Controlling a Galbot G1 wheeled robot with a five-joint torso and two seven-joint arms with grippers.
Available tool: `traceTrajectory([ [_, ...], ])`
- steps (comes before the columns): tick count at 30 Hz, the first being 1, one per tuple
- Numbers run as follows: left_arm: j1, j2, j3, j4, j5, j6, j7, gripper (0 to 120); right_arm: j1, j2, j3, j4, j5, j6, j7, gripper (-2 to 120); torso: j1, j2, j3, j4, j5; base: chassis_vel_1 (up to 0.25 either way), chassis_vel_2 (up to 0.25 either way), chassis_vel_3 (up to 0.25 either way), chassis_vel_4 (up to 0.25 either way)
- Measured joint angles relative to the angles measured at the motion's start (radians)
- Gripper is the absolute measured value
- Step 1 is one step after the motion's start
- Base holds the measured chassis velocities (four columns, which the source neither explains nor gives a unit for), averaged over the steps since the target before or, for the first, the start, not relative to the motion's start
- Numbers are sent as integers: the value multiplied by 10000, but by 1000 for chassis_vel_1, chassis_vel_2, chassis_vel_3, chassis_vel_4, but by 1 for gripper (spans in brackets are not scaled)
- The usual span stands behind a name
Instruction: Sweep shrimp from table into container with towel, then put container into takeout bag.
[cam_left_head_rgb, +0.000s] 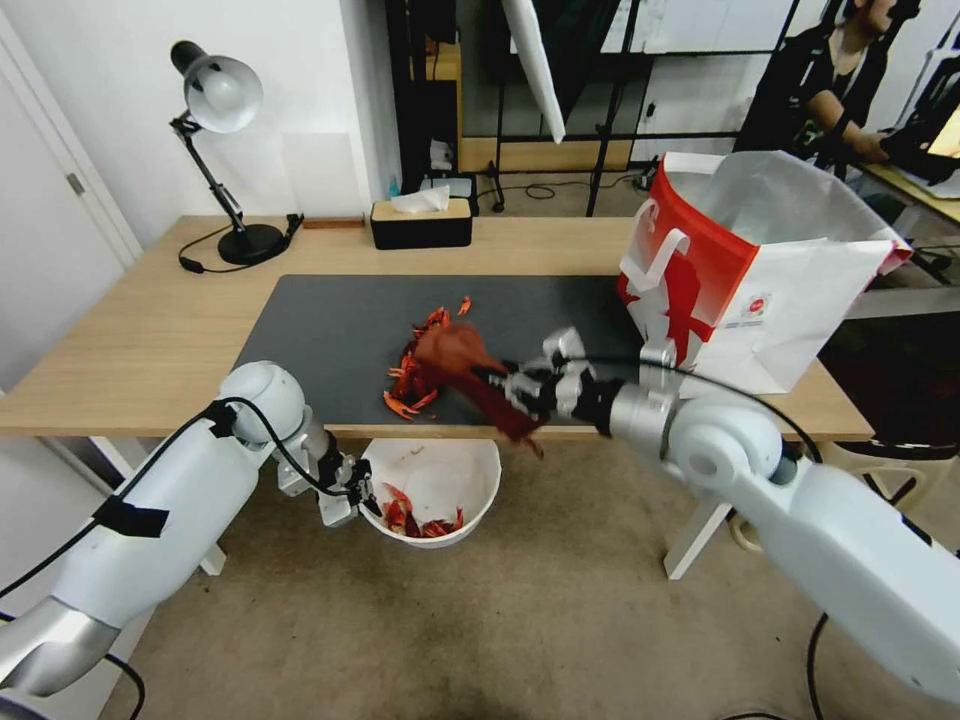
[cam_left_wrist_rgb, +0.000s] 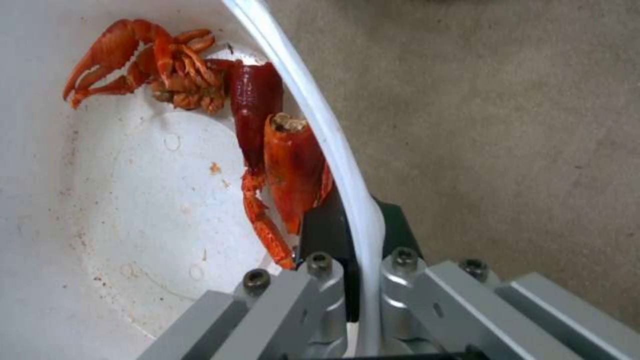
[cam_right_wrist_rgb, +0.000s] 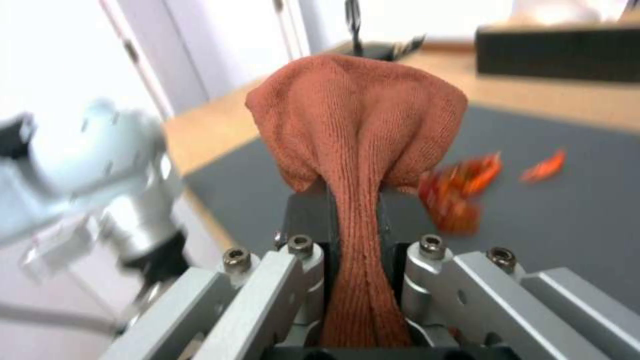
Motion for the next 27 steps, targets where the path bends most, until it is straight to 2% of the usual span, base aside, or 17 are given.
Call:
traceTrajectory([
  [4, 82, 41, -70, -34, -9, 0, 0, 0, 376, 163, -203, -381, 109, 170, -85, 8, 0, 0, 0, 1, 1, 0, 0, 0, 0],
  [6, 270, 212, -229, -109, -158, 0, 1, 0, 1402, 781, -762, -1718, 148, 336, -7, 8, 0, 0, 1, 1, 0, 0, 0, 0, 0],
  [14, 291, 412, -304, -119, -334, 0, 2, 0, 2984, 1726, -1447, -3568, -44, 366, -29, 8, 1, 0, 1, 1, 1, 0, 0, 0, 0],
  [27, 302, 402, -328, 69, -393, 0, 0, 0, 5015, 3149, -2279, -6858, -755, 509, -424, 8, 1, 0, 1, 0, 0, 0, 0, 0, 0],
])
